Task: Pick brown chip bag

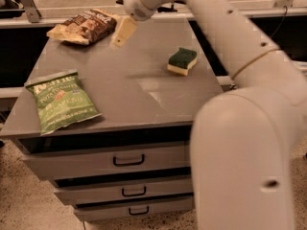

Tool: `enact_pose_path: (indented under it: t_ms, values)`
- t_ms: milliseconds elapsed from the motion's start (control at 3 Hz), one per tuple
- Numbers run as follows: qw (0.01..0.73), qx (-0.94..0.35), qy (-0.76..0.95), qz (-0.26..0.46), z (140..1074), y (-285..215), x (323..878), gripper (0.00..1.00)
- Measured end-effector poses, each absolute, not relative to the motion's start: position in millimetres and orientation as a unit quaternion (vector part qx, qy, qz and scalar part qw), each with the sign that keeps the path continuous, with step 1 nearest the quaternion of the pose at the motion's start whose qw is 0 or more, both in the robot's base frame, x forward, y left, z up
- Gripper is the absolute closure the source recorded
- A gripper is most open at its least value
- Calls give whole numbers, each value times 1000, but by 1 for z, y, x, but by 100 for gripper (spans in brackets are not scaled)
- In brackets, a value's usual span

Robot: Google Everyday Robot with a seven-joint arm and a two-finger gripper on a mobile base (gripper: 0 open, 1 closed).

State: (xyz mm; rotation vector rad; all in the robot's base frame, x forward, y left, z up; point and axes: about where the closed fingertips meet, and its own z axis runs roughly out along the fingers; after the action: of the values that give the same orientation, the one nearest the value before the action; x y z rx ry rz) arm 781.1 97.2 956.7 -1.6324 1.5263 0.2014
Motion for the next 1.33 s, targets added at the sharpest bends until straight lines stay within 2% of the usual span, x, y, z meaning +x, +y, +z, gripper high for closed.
enact_pose_path:
  t_ms: [667,1333]
  values:
    - [485,-601,626,107,918,162,871,0]
    - [522,-504,679,114,935,200,909,0]
